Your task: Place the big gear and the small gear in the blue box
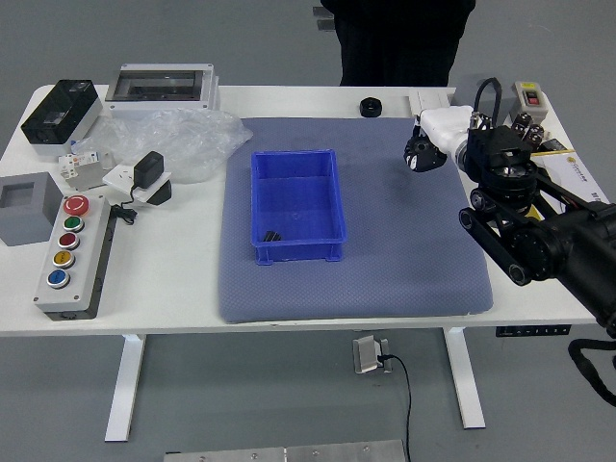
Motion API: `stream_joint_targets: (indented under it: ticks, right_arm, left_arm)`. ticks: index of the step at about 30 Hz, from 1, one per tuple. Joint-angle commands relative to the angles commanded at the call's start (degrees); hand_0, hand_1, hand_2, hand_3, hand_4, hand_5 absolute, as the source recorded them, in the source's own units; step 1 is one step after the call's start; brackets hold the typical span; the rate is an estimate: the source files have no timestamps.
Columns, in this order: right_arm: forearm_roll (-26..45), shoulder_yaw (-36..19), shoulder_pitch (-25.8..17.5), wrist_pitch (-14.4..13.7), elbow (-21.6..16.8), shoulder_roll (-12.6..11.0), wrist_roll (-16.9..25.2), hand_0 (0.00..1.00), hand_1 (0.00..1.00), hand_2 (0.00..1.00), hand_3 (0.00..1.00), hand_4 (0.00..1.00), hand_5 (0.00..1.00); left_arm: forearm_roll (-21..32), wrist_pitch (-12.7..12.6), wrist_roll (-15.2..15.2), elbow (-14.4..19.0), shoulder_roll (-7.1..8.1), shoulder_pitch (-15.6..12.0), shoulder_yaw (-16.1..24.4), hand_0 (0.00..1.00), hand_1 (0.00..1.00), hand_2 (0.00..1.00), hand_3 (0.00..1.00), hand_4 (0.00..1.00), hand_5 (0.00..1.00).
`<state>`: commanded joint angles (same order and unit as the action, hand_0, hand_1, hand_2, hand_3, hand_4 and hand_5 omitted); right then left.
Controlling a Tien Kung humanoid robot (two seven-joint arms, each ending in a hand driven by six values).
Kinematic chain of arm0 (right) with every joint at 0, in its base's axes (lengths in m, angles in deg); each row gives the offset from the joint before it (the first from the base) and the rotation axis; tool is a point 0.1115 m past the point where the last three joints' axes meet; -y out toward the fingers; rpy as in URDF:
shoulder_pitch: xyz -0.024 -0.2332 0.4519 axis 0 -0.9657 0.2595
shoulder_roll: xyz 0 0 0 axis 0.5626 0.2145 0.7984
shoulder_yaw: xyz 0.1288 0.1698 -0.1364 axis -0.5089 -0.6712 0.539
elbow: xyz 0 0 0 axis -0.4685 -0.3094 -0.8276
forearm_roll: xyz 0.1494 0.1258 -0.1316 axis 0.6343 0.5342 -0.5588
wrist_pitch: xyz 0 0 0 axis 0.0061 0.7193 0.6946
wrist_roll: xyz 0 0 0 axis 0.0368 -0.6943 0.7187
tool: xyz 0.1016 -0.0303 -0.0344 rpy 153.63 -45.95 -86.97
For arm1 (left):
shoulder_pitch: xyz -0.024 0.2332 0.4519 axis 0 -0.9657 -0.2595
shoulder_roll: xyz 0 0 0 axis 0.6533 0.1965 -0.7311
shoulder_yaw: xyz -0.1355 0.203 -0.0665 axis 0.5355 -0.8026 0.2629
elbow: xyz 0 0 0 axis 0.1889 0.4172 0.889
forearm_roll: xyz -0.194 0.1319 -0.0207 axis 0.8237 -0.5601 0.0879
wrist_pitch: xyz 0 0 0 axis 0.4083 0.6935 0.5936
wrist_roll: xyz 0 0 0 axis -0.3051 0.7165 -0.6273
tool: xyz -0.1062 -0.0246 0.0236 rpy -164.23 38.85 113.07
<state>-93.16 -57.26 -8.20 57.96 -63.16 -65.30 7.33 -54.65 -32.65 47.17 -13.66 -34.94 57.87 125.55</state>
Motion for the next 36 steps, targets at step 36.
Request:
stream_joint_targets:
  ticks: [36]
  right_arm:
    - [0.0,4.7,-3.6,4.1,-15.9,10.1,-1.6,0.708,0.656,0.77,0.863,0.804,0.571]
  left_arm:
    - [-1.5,0.5,0.1,0.0,-0.24,-0.1,0.5,0.829,0.786,0.779,0.756,0.663,0.357]
